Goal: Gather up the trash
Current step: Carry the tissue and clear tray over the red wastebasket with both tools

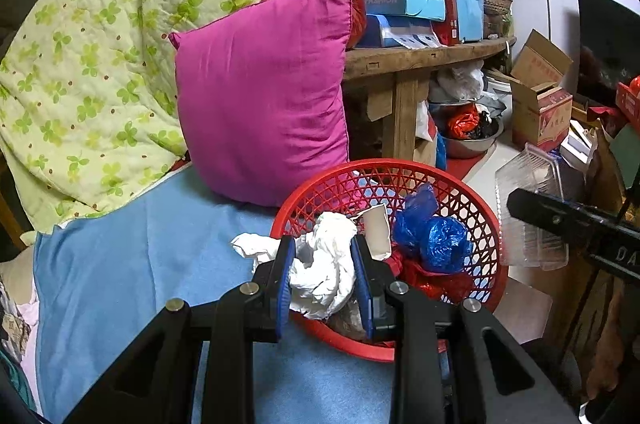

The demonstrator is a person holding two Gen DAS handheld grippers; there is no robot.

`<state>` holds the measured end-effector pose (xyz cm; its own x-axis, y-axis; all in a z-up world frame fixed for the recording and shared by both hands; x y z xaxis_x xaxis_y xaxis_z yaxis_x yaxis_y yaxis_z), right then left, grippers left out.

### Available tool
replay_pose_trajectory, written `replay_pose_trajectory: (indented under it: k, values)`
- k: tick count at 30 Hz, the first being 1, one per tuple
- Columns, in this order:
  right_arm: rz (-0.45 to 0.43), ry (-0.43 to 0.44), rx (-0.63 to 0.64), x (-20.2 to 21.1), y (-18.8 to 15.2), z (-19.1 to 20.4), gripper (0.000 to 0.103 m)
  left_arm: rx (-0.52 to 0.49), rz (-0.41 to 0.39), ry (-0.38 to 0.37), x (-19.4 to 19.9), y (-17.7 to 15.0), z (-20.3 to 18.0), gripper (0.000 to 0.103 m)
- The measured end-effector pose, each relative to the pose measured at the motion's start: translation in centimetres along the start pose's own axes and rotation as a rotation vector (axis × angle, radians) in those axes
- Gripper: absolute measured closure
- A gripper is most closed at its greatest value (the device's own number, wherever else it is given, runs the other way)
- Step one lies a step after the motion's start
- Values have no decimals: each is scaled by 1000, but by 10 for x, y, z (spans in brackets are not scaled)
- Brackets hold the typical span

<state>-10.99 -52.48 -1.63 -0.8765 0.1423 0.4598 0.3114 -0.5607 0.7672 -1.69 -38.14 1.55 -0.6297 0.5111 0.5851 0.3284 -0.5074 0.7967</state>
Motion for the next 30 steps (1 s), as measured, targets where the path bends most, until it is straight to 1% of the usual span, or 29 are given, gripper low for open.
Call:
replay_pose_trajectory:
  k: [6, 12, 19, 23, 30]
  values:
    - [5, -67, 60, -9, -1, 3, 45, 4, 10, -8, -5, -3, 1, 73]
    - [4, -100, 92, -12, 0, 4, 45, 12, 15, -19, -7, 1, 2, 73]
    - [-28, -149, 167, -10, 6, 11, 45, 0, 5, -29, -5, 7, -2, 73]
    - [-41, -163, 196, -8, 7, 14, 45, -6, 2, -36, -5, 9, -4, 73]
    - [-43, -163, 198, -8, 9, 14, 45, -11, -1, -76, -5, 11, -10, 72]
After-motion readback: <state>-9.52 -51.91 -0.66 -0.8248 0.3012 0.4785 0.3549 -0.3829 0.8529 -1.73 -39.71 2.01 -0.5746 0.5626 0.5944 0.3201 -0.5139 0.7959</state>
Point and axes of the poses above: each gripper's, at about its wrist camera, not at the fingertips, and x roughly against the way its jaws point, z to its left, y to its top, the point moved 10 cm from there along -x, roughly the way its jaws point, and after that the axes turned 1 degree about z, right-handed, at the moved point
